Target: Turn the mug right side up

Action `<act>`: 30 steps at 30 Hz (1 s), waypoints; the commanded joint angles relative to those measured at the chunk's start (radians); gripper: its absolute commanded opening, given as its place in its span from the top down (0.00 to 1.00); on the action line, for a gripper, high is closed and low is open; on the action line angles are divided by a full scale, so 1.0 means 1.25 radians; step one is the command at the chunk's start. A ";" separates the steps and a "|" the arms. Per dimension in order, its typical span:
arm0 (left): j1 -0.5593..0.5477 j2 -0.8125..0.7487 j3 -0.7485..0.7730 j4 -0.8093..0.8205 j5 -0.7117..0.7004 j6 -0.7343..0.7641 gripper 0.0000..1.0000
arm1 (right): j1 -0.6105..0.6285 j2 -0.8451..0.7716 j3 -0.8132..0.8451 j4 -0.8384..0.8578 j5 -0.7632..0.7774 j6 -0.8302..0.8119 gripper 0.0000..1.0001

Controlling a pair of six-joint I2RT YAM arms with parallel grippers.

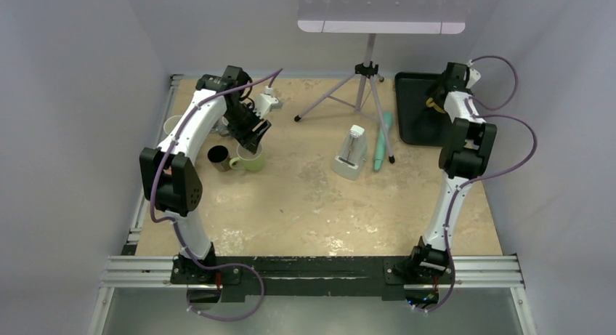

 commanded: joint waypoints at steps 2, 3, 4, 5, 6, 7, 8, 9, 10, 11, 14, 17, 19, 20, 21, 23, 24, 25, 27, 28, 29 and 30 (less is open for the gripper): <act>0.009 -0.036 0.019 -0.001 0.027 0.000 0.37 | -0.002 0.033 0.093 -0.054 0.059 0.064 0.16; 0.009 -0.036 0.020 -0.001 0.030 0.000 0.37 | -0.004 0.040 0.097 -0.060 0.070 0.064 0.17; 0.009 -0.038 0.022 -0.001 0.032 -0.001 0.37 | -0.006 0.044 0.100 -0.071 0.075 0.062 0.17; 0.009 -0.039 0.024 -0.001 0.033 -0.001 0.37 | -0.009 0.045 0.098 -0.077 0.077 0.061 0.17; 0.009 -0.040 0.024 -0.001 0.035 -0.001 0.37 | -0.015 0.040 0.088 -0.077 0.074 0.059 0.18; 0.010 -0.040 0.024 -0.001 0.036 -0.001 0.37 | -0.019 0.030 0.062 -0.073 0.075 0.057 0.19; 0.011 -0.041 0.023 -0.001 0.037 0.000 0.37 | -0.021 0.016 0.035 -0.061 0.079 0.051 0.19; 0.012 -0.041 0.023 -0.001 0.037 0.000 0.37 | -0.024 0.000 0.004 -0.046 0.084 0.042 0.21; 0.013 -0.041 0.022 -0.001 0.037 0.000 0.37 | -0.027 -0.019 -0.024 -0.027 0.087 0.025 0.23; 0.013 -0.041 0.021 -0.002 0.037 0.001 0.37 | -0.028 -0.042 -0.052 -0.008 0.093 0.006 0.25; 0.013 -0.041 0.020 -0.001 0.037 0.003 0.37 | -0.033 -0.066 -0.102 0.069 0.052 -0.062 0.28; 0.013 -0.037 0.022 -0.009 0.038 0.008 0.37 | -0.035 -0.027 -0.039 0.059 -0.006 -0.094 0.33; 0.013 -0.038 0.021 -0.013 0.033 0.013 0.37 | -0.035 0.010 0.016 0.020 -0.013 -0.093 0.36; 0.013 -0.040 0.019 -0.013 0.031 0.015 0.37 | -0.035 0.022 0.036 0.002 -0.015 -0.091 0.37; 0.014 -0.043 0.017 -0.013 0.030 0.016 0.37 | -0.035 0.031 0.051 -0.008 -0.018 -0.090 0.39; 0.014 -0.050 0.010 -0.014 0.029 0.016 0.37 | -0.034 0.037 0.057 -0.009 -0.017 -0.087 0.46; 0.014 -0.052 0.008 -0.013 0.028 0.016 0.37 | -0.034 0.031 0.049 -0.004 -0.015 -0.084 0.53; 0.014 -0.055 0.005 -0.014 0.029 0.015 0.37 | -0.034 0.024 0.037 0.005 -0.016 -0.085 0.60; 0.014 -0.060 0.003 -0.019 0.032 0.015 0.37 | -0.034 0.001 0.006 0.029 -0.017 -0.093 0.83; 0.015 -0.064 0.004 -0.023 0.034 0.015 0.37 | -0.035 -0.015 -0.011 0.040 -0.016 -0.097 0.94; 0.015 -0.068 0.005 -0.026 0.036 0.015 0.37 | -0.035 -0.030 -0.029 0.050 -0.014 -0.103 1.00; 0.015 -0.071 0.006 -0.028 0.039 0.014 0.37 | -0.035 -0.046 -0.045 0.060 -0.012 -0.109 1.00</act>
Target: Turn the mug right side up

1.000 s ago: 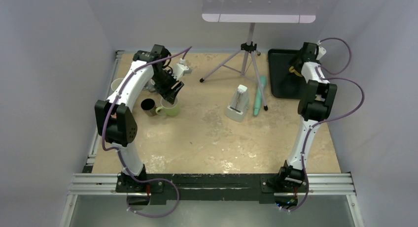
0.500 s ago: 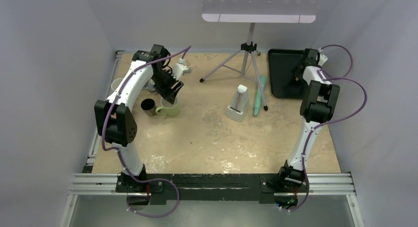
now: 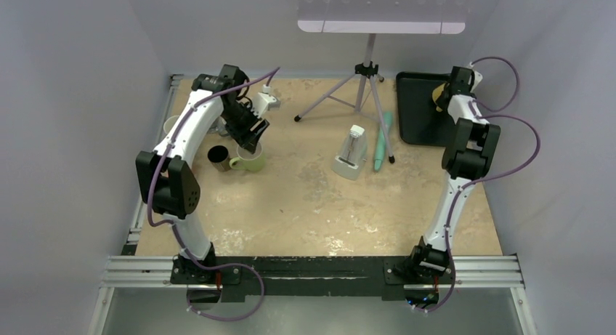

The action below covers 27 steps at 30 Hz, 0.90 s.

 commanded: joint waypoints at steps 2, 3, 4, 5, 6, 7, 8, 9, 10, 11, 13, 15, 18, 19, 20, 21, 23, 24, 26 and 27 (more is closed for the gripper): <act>0.009 -0.062 0.015 -0.027 0.035 0.010 0.37 | -0.005 -0.112 -0.074 0.063 0.004 -0.041 1.00; 0.009 -0.067 0.022 -0.032 0.041 0.009 0.37 | -0.005 -0.134 -0.088 0.066 0.003 -0.051 1.00; 0.009 -0.071 0.030 -0.039 0.049 0.006 0.36 | -0.004 -0.158 -0.105 0.066 0.000 -0.062 1.00; 0.009 -0.076 0.038 -0.047 0.060 0.001 0.36 | -0.004 -0.188 -0.129 0.071 -0.004 -0.071 1.00; 0.008 -0.083 0.049 -0.052 0.074 -0.004 0.34 | -0.004 -0.227 -0.157 0.078 -0.009 -0.076 1.00; 0.008 -0.088 0.057 -0.056 0.090 -0.015 0.32 | -0.004 -0.270 -0.199 0.091 -0.017 -0.079 1.00; 0.008 -0.093 0.066 -0.060 0.110 -0.025 0.30 | -0.005 -0.318 -0.240 0.113 -0.028 -0.080 1.00; 0.008 -0.097 0.077 -0.066 0.133 -0.034 0.28 | -0.005 -0.373 -0.291 0.130 -0.041 -0.077 1.00; 0.008 -0.100 0.090 -0.073 0.158 -0.046 0.26 | -0.004 -0.424 -0.336 0.146 -0.055 -0.071 1.00; 0.008 -0.103 0.104 -0.080 0.185 -0.056 0.25 | -0.005 -0.500 -0.387 0.157 -0.075 -0.065 1.00; 0.008 -0.114 0.131 -0.086 0.241 -0.083 0.24 | -0.001 -0.609 -0.485 0.178 -0.131 -0.049 1.00; 0.008 -0.136 0.148 -0.073 0.306 -0.119 0.24 | 0.004 -0.710 -0.576 0.188 -0.175 -0.029 1.00; 0.003 -0.178 0.132 -0.004 0.420 -0.208 0.21 | 0.026 -0.852 -0.701 0.180 -0.231 -0.017 1.00; -0.001 -0.190 0.116 0.030 0.459 -0.250 0.20 | 0.034 -0.900 -0.734 0.176 -0.256 -0.015 1.00; -0.004 -0.203 0.096 0.070 0.508 -0.298 0.19 | 0.043 -0.947 -0.764 0.172 -0.282 -0.008 1.00; -0.009 -0.211 0.075 0.111 0.555 -0.350 0.19 | 0.053 -0.992 -0.790 0.166 -0.309 0.000 1.00; -0.020 -0.221 0.031 0.209 0.634 -0.459 0.19 | 0.081 -1.085 -0.838 0.157 -0.372 0.019 1.00; -0.027 -0.229 0.005 0.287 0.659 -0.520 0.19 | 0.097 -1.133 -0.861 0.155 -0.398 0.033 1.00; -0.037 -0.244 -0.057 0.436 0.679 -0.672 0.18 | 0.140 -1.232 -0.904 0.161 -0.454 0.075 1.00; -0.040 -0.250 -0.088 0.521 0.683 -0.733 0.17 | 0.159 -1.270 -0.927 0.173 -0.490 0.106 1.00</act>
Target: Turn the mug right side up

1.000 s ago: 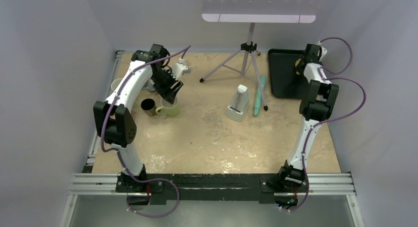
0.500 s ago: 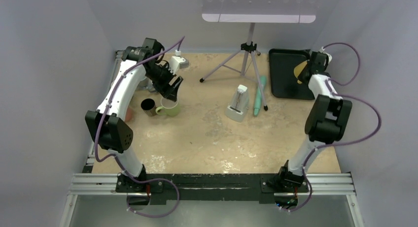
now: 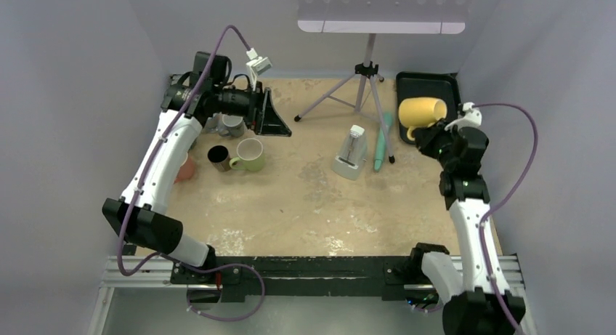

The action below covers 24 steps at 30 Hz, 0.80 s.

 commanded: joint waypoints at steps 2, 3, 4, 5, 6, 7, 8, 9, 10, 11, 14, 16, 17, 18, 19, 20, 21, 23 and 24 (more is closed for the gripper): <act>-0.024 -0.011 -0.148 0.466 0.156 -0.429 0.16 | 0.104 -0.209 -0.095 0.114 -0.269 0.164 1.00; -0.030 -0.006 -0.168 0.528 0.164 -0.489 0.15 | 0.117 -0.235 -0.114 0.135 -0.289 0.207 1.00; -0.036 -0.002 -0.189 0.581 0.170 -0.540 0.15 | 0.152 -0.262 -0.132 0.165 -0.296 0.244 1.00; -0.042 0.003 -0.207 0.629 0.173 -0.583 0.15 | 0.178 -0.288 -0.148 0.204 -0.288 0.281 1.00; -0.050 0.005 -0.224 0.678 0.176 -0.628 0.14 | 0.205 -0.307 -0.158 0.227 -0.272 0.310 1.00; -0.055 0.005 -0.240 0.731 0.180 -0.672 0.13 | 0.226 -0.322 -0.165 0.243 -0.257 0.330 1.00; -0.059 0.005 -0.258 0.784 0.182 -0.710 0.13 | 0.242 -0.326 -0.169 0.252 -0.248 0.345 1.00; -0.066 0.005 -0.268 0.828 0.183 -0.744 0.12 | 0.255 -0.323 -0.170 0.257 -0.241 0.356 1.00; -0.073 0.004 -0.274 0.867 0.183 -0.765 0.12 | 0.268 -0.319 -0.174 0.272 -0.237 0.369 1.00; -0.080 0.005 -0.276 0.881 0.182 -0.779 0.11 | 0.284 -0.314 -0.178 0.291 -0.232 0.386 1.00; -0.098 0.003 -0.288 0.910 0.177 -0.808 0.11 | 0.353 -0.287 -0.179 0.352 -0.187 0.413 1.00; -0.106 -0.001 -0.302 0.940 0.170 -0.830 0.12 | 0.404 -0.246 -0.161 0.363 -0.149 0.404 1.00; -0.108 -0.002 -0.308 0.949 0.167 -0.838 0.12 | 0.431 -0.226 -0.156 0.379 -0.136 0.405 1.00; -0.112 -0.002 -0.314 0.955 0.163 -0.845 0.13 | 0.457 -0.205 -0.151 0.405 -0.125 0.407 1.00; -0.115 -0.002 -0.319 0.958 0.160 -0.850 0.14 | 0.484 -0.184 -0.148 0.432 -0.117 0.408 1.00; -0.118 -0.002 -0.322 0.962 0.159 -0.853 0.15 | 0.508 -0.159 -0.139 0.455 -0.111 0.408 1.00; -0.120 -0.003 -0.324 0.962 0.157 -0.855 0.16 | 0.527 -0.136 -0.128 0.463 -0.105 0.405 1.00; -0.120 -0.008 -0.327 0.966 0.157 -0.857 0.19 | 0.555 -0.097 -0.112 0.480 -0.091 0.401 1.00; -0.120 -0.009 -0.327 0.967 0.158 -0.856 0.21 | 0.564 -0.082 -0.112 0.501 -0.090 0.406 1.00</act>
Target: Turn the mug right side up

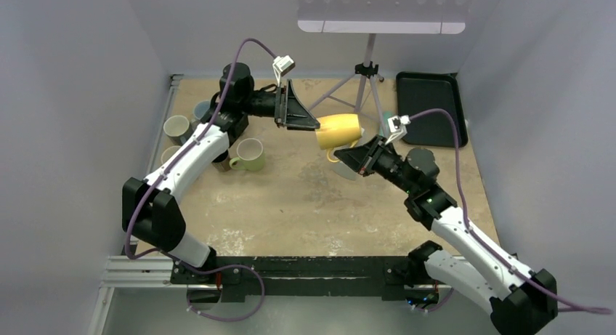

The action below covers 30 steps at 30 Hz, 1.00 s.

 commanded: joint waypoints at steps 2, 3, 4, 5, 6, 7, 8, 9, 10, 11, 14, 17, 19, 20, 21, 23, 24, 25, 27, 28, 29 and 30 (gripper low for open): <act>-0.005 -0.028 -0.007 0.064 0.004 -0.037 0.26 | 0.061 0.064 0.073 0.230 0.049 0.025 1.00; -0.005 -0.028 -0.010 0.064 0.003 -0.039 0.28 | 0.073 0.082 0.081 0.239 0.047 0.025 1.00; -0.005 -0.029 -0.013 0.067 0.003 -0.040 0.31 | 0.082 0.101 0.093 0.244 0.042 0.022 1.00; -0.005 -0.029 -0.015 0.071 0.003 -0.042 0.36 | 0.091 0.119 0.101 0.251 0.039 0.021 1.00; -0.005 -0.028 -0.016 0.071 0.002 -0.044 0.42 | 0.102 0.136 0.109 0.261 0.037 0.019 1.00; -0.005 -0.028 -0.016 0.073 0.005 -0.045 0.52 | 0.109 0.154 0.117 0.273 0.033 0.020 1.00; -0.005 -0.028 -0.015 0.075 0.005 -0.046 0.57 | 0.116 0.169 0.121 0.278 0.030 0.022 1.00; -0.004 -0.028 -0.013 0.076 0.007 -0.047 0.61 | 0.122 0.185 0.125 0.285 0.027 0.024 1.00; -0.004 -0.028 -0.011 0.077 0.008 -0.048 0.66 | 0.125 0.198 0.127 0.292 0.023 0.026 1.00; -0.004 -0.028 -0.008 0.077 0.009 -0.047 0.77 | 0.129 0.208 0.129 0.297 0.020 0.027 1.00; 0.004 -0.031 0.011 0.047 0.013 -0.028 1.00 | 0.131 0.229 0.145 0.275 0.012 0.018 1.00; 0.031 -0.045 0.076 -0.175 0.006 0.142 1.00 | 0.132 0.229 0.210 0.114 0.033 -0.061 0.82; 0.046 -0.050 0.194 -0.576 -0.056 0.440 1.00 | 0.132 0.224 0.266 -0.028 0.060 -0.155 0.50; 0.045 -0.046 0.269 -0.777 -0.137 0.636 1.00 | 0.132 0.219 0.291 -0.087 0.075 -0.195 0.40; 0.041 -0.042 0.336 -0.913 -0.275 0.797 1.00 | 0.132 0.214 0.309 -0.146 0.092 -0.226 0.32; 0.040 -0.045 0.401 -1.100 -0.452 0.992 1.00 | 0.131 0.204 0.332 -0.230 0.107 -0.269 0.20; 0.040 -0.046 0.418 -1.178 -0.529 1.064 1.00 | 0.131 0.200 0.342 -0.270 0.127 -0.291 0.15; 0.040 -0.048 0.422 -1.252 -0.591 1.129 1.00 | 0.131 0.196 0.348 -0.295 0.139 -0.310 0.13; 0.040 -0.066 0.387 -1.369 -0.699 1.226 1.00 | 0.130 0.194 0.358 -0.328 0.158 -0.333 0.12; 0.040 -0.083 0.347 -1.408 -0.741 1.261 1.00 | 0.131 0.195 0.363 -0.337 0.166 -0.343 0.12; 0.040 -0.105 0.290 -1.432 -0.784 1.286 1.00 | 0.131 0.197 0.368 -0.342 0.173 -0.349 0.12; 0.042 -0.132 0.227 -1.438 -0.819 1.312 1.00 | 0.131 0.201 0.374 -0.343 0.183 -0.356 0.12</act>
